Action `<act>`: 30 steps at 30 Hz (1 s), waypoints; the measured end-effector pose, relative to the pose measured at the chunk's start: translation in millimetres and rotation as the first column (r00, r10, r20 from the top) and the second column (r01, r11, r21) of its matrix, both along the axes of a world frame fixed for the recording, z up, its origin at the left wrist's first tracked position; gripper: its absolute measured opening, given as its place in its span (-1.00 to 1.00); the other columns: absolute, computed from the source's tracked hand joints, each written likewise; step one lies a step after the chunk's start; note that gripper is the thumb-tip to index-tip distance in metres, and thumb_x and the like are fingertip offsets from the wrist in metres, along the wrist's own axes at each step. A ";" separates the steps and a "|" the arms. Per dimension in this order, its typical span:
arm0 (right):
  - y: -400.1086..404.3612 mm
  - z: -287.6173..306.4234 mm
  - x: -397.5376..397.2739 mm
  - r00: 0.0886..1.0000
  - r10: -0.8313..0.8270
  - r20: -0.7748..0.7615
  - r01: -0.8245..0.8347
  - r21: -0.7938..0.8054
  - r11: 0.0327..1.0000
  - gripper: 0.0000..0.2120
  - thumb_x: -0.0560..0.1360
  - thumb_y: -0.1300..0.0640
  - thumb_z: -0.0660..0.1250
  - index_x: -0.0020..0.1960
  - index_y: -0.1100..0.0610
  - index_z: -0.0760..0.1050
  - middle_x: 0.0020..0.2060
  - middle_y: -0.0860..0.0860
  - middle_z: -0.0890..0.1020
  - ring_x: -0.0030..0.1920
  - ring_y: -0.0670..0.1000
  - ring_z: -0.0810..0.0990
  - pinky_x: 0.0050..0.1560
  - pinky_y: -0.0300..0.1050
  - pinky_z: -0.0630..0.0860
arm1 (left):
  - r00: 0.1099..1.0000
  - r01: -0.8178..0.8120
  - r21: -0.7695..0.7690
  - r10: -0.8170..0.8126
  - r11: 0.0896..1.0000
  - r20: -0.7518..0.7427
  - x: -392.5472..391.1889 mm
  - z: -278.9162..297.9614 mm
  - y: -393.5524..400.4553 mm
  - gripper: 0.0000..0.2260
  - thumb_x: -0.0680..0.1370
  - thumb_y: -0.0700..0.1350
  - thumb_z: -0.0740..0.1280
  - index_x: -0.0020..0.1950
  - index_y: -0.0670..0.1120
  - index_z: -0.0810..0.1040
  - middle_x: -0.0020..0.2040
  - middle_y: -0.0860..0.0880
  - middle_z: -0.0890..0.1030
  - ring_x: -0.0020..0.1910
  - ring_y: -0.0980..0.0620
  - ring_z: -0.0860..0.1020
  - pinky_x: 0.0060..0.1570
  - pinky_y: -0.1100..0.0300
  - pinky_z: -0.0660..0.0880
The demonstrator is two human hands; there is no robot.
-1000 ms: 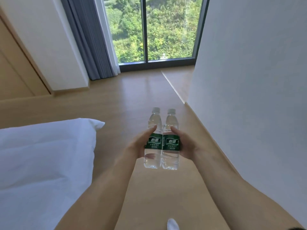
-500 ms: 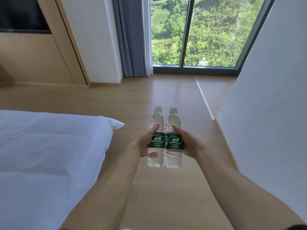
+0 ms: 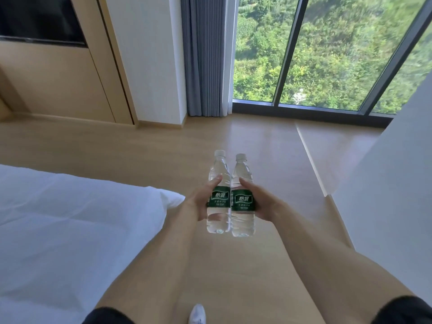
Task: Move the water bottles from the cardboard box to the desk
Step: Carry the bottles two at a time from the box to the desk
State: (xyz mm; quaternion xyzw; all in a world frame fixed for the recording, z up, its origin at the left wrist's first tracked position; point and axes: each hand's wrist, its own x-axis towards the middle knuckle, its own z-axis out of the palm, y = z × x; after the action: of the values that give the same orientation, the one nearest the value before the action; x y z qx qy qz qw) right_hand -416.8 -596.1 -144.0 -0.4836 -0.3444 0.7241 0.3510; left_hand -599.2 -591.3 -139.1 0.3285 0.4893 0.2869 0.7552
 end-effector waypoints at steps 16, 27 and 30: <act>242.0 0.3 -27.0 0.998 -0.055 -0.024 0.055 0.006 0.998 -0.52 0.64 -0.07 0.25 0.43 0.21 0.44 0.29 0.28 0.58 0.09 0.17 0.64 0.17 0.08 0.57 | 0.983 0.064 -0.003 -0.064 0.998 -0.170 -23.1 -0.8 258.5 -0.40 0.56 0.38 0.21 0.35 -0.04 0.55 0.23 -0.19 0.66 0.24 -0.23 0.61 0.32 -0.34 0.41; 459.9 -22.8 -20.8 0.997 0.079 0.014 -0.076 -0.138 0.987 -0.56 0.59 -0.17 0.31 0.29 0.13 0.52 -0.12 0.15 0.72 -0.19 0.13 0.74 -0.27 0.03 0.65 | 0.967 -0.147 -0.074 0.128 0.986 -0.219 -13.3 -10.0 433.9 -0.37 0.52 0.40 0.24 0.33 -0.05 0.60 0.25 -0.17 0.65 0.27 -0.20 0.59 0.35 -0.28 0.42; 515.3 -20.0 -18.2 0.991 0.132 0.037 -0.124 -0.164 0.979 -0.50 0.57 -0.20 0.33 0.29 0.17 0.53 -0.07 0.17 0.72 -0.14 0.14 0.74 -0.23 0.04 0.66 | 0.963 -0.191 -0.065 0.174 0.979 -0.206 -7.7 -3.5 476.8 -0.41 0.53 0.39 0.24 0.32 -0.01 0.60 0.27 -0.18 0.64 0.26 -0.21 0.60 0.34 -0.29 0.42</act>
State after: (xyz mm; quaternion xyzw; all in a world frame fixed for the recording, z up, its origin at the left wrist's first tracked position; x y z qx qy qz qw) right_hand -435.0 -80.7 -164.1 -0.5043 -0.3234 0.7590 0.2550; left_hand -606.9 -114.5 -142.6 0.2769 0.6025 0.3000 0.6858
